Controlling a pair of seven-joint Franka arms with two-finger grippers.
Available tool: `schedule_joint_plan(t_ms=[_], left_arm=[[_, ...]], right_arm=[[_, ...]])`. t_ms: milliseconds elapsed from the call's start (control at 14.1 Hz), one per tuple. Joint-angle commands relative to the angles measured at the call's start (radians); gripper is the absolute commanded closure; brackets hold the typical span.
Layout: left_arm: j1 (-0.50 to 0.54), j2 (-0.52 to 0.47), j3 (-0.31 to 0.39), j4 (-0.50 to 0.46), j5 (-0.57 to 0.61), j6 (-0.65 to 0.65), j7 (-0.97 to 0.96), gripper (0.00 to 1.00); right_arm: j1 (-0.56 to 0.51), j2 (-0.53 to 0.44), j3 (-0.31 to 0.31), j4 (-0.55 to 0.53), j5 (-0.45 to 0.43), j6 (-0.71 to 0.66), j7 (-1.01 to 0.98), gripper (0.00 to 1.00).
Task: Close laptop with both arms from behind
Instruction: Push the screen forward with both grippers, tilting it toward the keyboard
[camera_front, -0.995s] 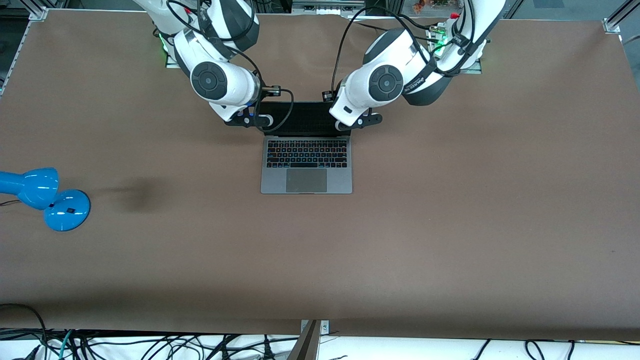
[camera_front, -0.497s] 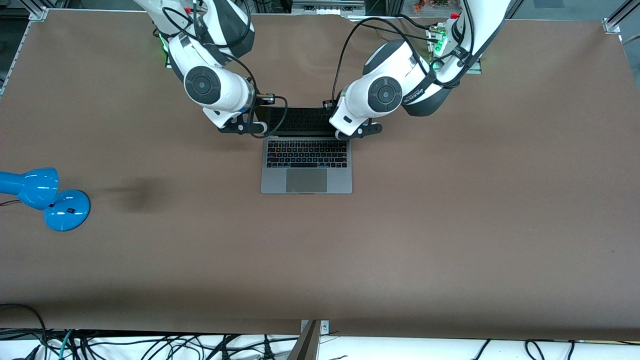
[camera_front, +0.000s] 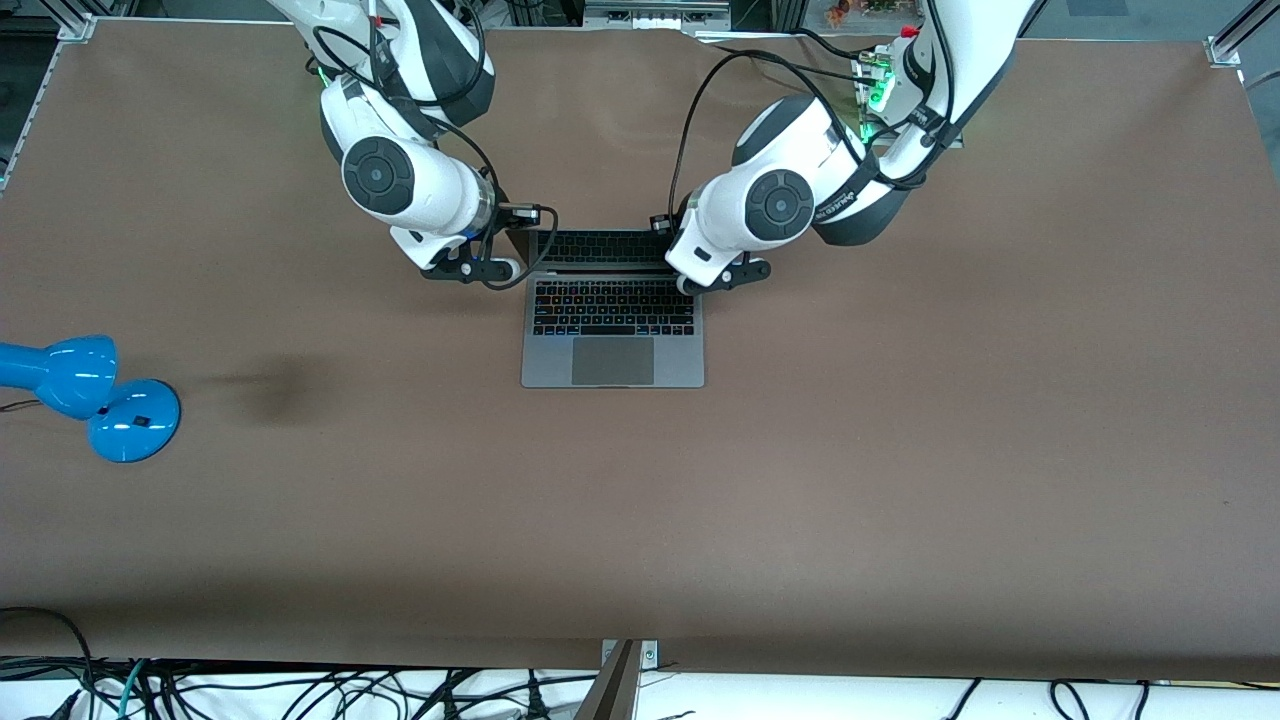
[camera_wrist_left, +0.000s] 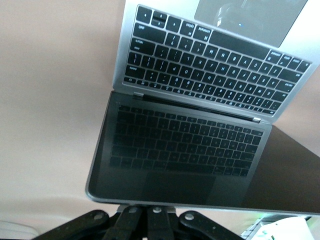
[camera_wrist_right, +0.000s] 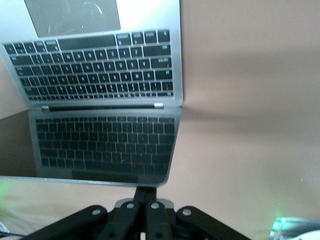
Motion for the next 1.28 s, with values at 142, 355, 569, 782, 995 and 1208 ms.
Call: schedule_joint_plan(t_ms=[142, 355, 569, 782, 995, 1208], left_arm=[[-0.013, 0.096, 0.006, 0.057, 0.092, 0.039, -0.013, 1.0], [-0.013, 0.121, 0.012, 0.06, 0.118, 0.074, -0.012, 1.0], [-0.013, 0.138, 0.013, 0.061, 0.131, 0.078, -0.012, 1.0], [-0.012, 0.145, 0.015, 0.061, 0.137, 0.09, -0.007, 1.0], [-0.013, 0.148, 0.024, 0.061, 0.138, 0.091, 0.001, 1.0], [-0.013, 0.158, 0.033, 0.061, 0.138, 0.099, 0.002, 1.0]], right_arm=[[-0.027, 0.008, 0.008, 0.005, -0.037, 0.064, -0.041, 1.0], [-0.029, 0.036, 0.008, 0.03, -0.037, 0.074, -0.048, 1.0], [-0.029, 0.083, 0.008, 0.048, -0.078, 0.117, -0.048, 1.0], [-0.029, 0.103, 0.008, 0.048, -0.123, 0.151, -0.052, 1.0], [-0.029, 0.117, 0.001, 0.067, -0.123, 0.163, -0.051, 1.0], [-0.027, 0.132, -0.005, 0.082, -0.123, 0.174, -0.052, 1.0]])
